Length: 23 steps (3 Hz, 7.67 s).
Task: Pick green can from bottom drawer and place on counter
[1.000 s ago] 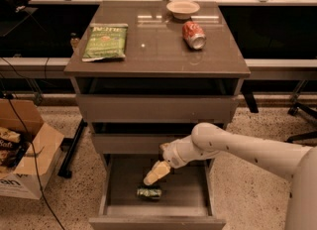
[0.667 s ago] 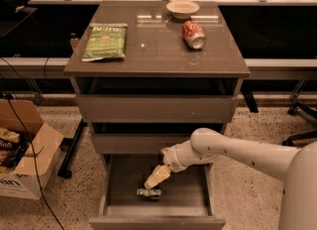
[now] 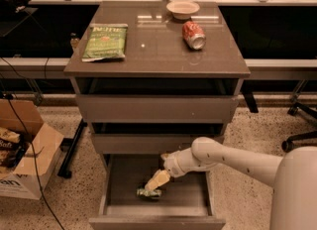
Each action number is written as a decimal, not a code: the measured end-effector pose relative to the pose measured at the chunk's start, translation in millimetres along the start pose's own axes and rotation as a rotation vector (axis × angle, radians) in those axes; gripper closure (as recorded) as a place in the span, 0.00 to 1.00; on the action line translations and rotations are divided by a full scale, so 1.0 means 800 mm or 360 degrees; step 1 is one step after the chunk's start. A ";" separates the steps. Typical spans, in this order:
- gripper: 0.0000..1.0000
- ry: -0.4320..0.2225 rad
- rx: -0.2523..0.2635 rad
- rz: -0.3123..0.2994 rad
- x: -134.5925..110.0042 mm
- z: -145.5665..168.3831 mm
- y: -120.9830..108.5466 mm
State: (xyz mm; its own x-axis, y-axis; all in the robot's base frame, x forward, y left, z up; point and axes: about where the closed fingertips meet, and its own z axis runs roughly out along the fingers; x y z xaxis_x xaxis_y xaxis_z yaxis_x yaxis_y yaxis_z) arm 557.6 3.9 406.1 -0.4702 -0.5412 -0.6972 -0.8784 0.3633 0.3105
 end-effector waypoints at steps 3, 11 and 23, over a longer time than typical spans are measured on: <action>0.00 -0.0123 -0.0056 0.0101 0.038 0.047 -0.032; 0.00 0.0257 0.0160 0.0224 0.210 0.220 -0.128; 1.00 -0.0212 -0.0081 -0.0560 -0.054 -0.099 0.078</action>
Offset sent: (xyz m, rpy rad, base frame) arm 0.0145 -0.0011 -0.0568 0.1018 0.0345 -0.0540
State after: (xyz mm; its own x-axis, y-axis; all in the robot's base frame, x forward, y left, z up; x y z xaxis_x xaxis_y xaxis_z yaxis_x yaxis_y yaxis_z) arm 516.5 -9.9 507.0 -0.1269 -0.5214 -0.8438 -0.9889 0.1328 0.0667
